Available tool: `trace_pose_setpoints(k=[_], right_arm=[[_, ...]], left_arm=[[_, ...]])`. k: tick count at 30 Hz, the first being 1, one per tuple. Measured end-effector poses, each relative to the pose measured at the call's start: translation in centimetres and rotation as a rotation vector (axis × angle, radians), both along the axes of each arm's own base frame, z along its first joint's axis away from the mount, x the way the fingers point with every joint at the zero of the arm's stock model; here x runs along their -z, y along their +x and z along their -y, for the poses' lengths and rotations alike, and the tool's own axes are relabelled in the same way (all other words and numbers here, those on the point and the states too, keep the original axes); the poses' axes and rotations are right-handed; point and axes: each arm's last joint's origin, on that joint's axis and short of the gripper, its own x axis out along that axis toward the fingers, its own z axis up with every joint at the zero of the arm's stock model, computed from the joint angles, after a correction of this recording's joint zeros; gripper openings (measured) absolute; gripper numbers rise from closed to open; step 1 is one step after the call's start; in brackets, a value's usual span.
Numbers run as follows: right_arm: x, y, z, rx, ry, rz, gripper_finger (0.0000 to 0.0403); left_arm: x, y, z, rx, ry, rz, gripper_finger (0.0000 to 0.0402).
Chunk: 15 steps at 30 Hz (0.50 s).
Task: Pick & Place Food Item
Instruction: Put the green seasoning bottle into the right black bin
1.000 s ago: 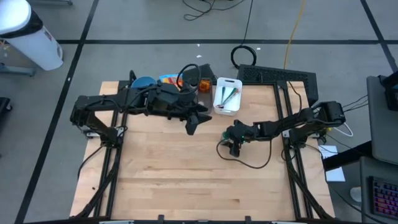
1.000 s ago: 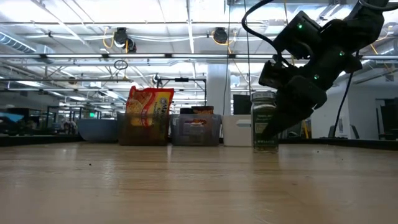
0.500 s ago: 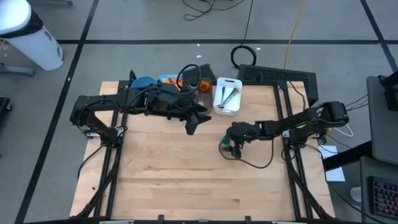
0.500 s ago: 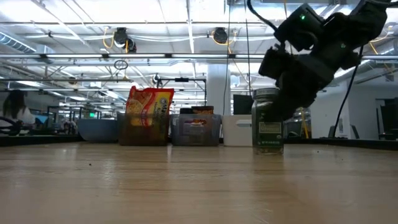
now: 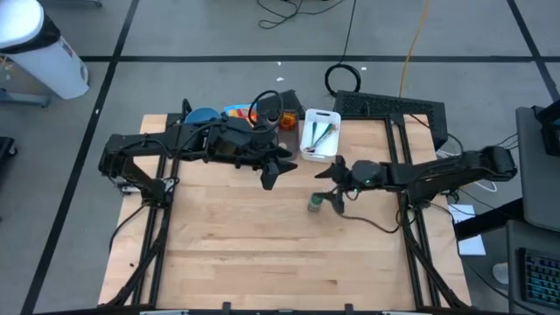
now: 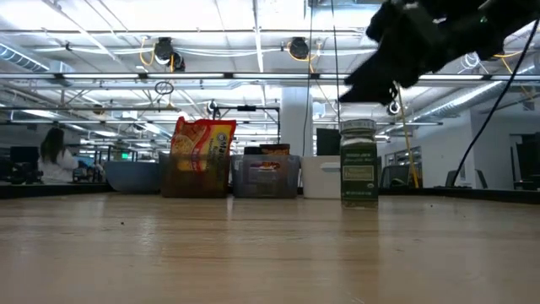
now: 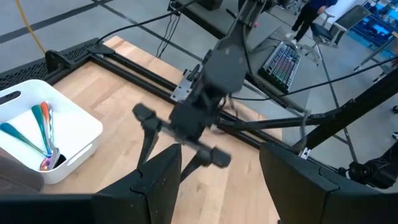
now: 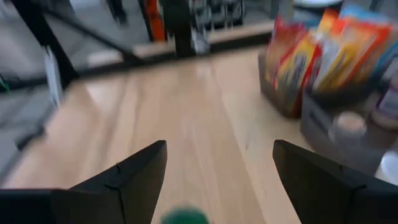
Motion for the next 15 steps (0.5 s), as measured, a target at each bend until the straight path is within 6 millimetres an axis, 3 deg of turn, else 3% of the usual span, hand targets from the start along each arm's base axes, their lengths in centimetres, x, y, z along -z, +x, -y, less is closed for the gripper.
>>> trace_pose_setpoints(k=[9, 15], right_arm=[[-4.6, -3.1, 0.8, 0.076, 0.104, 0.252, 0.0282], [-7.9, -6.9, 1.1, 0.161, -0.015, 0.439, 0.0272]], left_arm=[[0.4, -0.2, 0.0, 0.003, 0.007, -0.047, 0.0227], [2.5, 1.5, 0.2, 0.075, 0.018, -0.14, 0.0227]])
